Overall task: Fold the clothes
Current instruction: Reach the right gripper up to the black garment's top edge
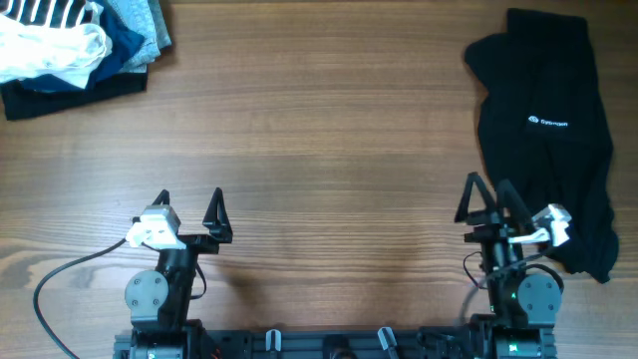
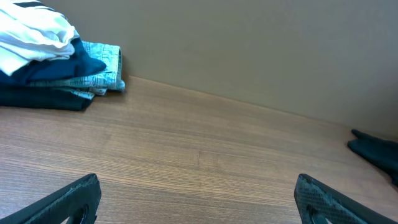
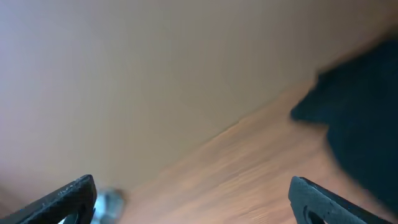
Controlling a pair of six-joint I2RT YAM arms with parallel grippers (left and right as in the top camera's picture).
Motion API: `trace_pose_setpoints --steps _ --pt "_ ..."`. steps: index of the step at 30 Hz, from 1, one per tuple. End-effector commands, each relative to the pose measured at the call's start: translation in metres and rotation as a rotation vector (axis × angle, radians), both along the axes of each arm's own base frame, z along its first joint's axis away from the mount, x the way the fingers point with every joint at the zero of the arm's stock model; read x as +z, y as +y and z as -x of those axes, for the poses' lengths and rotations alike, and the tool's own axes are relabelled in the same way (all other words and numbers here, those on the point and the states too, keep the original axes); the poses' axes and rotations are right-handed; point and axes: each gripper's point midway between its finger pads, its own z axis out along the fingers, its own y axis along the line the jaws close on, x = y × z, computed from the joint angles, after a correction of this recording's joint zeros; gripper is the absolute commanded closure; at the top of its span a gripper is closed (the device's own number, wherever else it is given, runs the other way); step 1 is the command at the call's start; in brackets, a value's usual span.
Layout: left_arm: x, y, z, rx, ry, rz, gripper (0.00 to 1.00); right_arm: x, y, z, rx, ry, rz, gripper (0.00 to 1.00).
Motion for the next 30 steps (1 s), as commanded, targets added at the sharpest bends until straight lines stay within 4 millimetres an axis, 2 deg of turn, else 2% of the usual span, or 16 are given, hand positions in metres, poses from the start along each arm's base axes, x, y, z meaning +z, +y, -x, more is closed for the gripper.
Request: trace_pose_setpoints --steps 1,3,5,6,10,15,20,23,27,30 --pt "-0.002 -0.001 0.0 -0.011 -0.002 -0.019 0.0 0.001 0.002 0.001 0.065 0.031 -0.568 0.0" --pt "-0.002 -0.002 0.0 -0.011 -0.002 -0.019 0.0 0.008 0.008 0.002 0.112 0.014 -0.585 0.0" --pt "-0.002 -0.002 0.0 -0.011 -0.002 -0.019 0.01 0.024 0.017 0.006 0.166 -0.048 -0.474 0.0" --pt "-0.002 -0.001 0.0 -0.011 -0.002 -0.019 0.0 0.041 0.02 0.01 0.185 -0.121 -0.384 0.0" --pt "-0.002 -0.002 0.0 -0.011 -0.002 -0.019 0.0 0.072 0.02 0.021 0.183 -0.261 -0.247 0.0" --pt "-0.002 -0.002 0.0 -0.011 -0.002 -0.019 0.0 0.092 0.02 0.023 0.164 -0.29 -0.162 0.0" --pt "-0.002 -0.002 0.0 -0.011 -0.002 -0.019 0.0 0.139 0.026 0.021 0.147 -0.352 0.056 0.0" --pt "-0.002 -0.001 0.0 -0.011 -0.002 -0.019 0.0 0.161 0.033 0.005 0.138 -0.325 0.276 0.0" --pt "-0.002 -0.001 0.0 -0.011 -0.002 -0.019 0.0 0.173 0.031 -0.044 0.137 -0.158 0.409 0.0" --pt "-0.002 -0.001 0.0 -0.011 -0.002 -0.019 0.0 0.172 0.023 -0.093 0.139 0.012 0.457 0.0"
